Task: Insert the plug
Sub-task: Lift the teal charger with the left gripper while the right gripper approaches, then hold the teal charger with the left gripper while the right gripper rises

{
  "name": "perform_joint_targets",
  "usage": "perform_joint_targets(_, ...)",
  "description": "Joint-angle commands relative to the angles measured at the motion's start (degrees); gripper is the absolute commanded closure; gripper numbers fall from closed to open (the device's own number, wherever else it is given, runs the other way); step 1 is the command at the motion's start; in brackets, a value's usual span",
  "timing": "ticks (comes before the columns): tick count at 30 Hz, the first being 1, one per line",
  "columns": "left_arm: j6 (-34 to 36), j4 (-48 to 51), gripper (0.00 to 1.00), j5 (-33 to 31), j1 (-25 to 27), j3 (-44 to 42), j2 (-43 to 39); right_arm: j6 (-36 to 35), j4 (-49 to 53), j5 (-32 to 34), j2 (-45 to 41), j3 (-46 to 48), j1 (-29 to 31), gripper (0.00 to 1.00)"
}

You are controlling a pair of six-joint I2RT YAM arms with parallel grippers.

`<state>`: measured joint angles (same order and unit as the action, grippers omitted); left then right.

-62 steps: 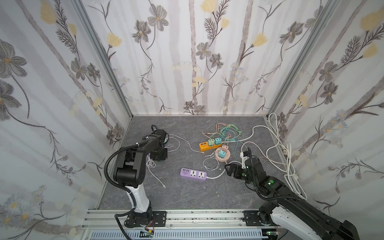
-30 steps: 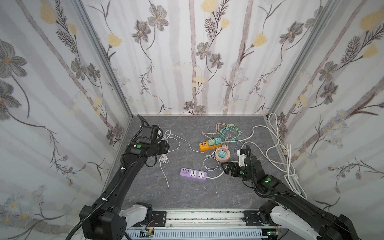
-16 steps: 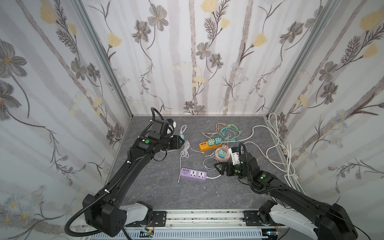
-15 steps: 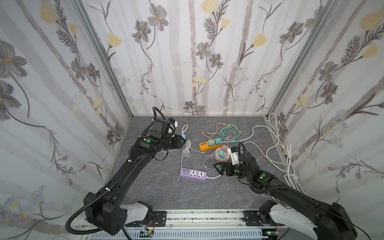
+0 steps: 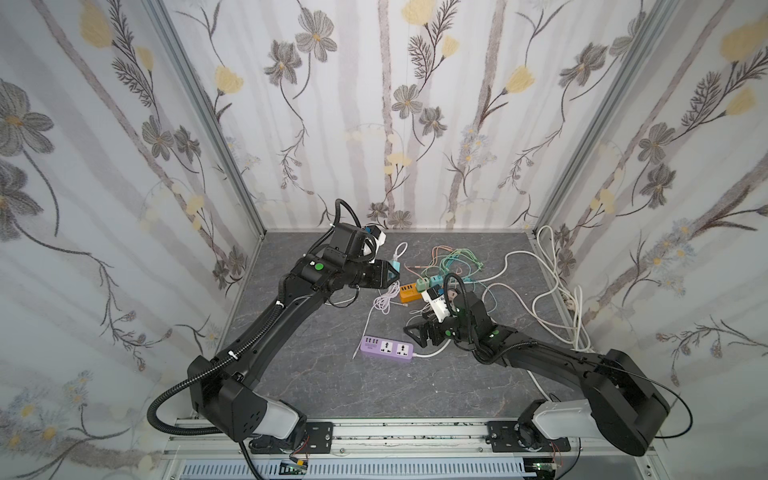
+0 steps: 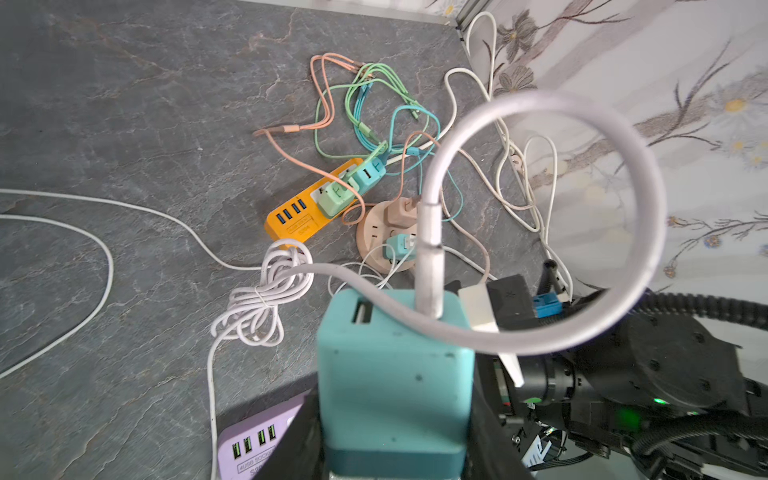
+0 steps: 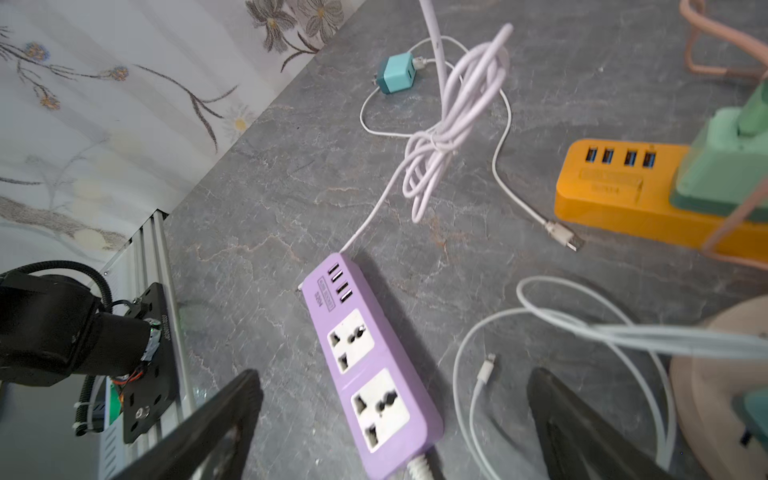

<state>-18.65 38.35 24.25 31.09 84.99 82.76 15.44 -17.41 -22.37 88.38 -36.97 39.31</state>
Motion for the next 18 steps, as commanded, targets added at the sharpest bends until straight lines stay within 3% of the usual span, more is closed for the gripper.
perform_joint_targets(1, -0.6, 0.0, 1.0, 1.9, 0.1, 1.1, -0.1, -3.5, -8.9, -0.8, 4.2, -2.9, 0.1, 0.01)
perform_joint_targets(6, -1.2, -0.5, 1.0, 3.0, 0.1, 0.5, -1.9, -0.1, -14.7, 2.6, 12.8, -8.3, 0.2, 0.01)
perform_joint_targets(9, -1.3, -0.9, 1.0, 3.3, 0.1, -0.2, -3.3, 2.4, -16.4, 7.7, 17.1, -12.6, 0.4, 0.07)
perform_joint_targets(12, -1.3, -1.0, 1.0, 3.8, 0.1, -1.0, -4.9, 4.9, -21.1, 11.2, 20.8, -15.1, 0.4, 0.22)
perform_joint_targets(15, -1.2, -2.1, 1.0, 4.7, 0.0, -3.0, -7.2, 5.6, -23.5, 12.1, 22.8, -18.5, 0.4, 0.54)
perform_joint_targets(18, -0.5, -1.3, 1.0, 4.2, -0.4, -4.3, -9.4, 3.6, -20.4, 14.0, 22.2, -21.4, 0.3, 0.74)
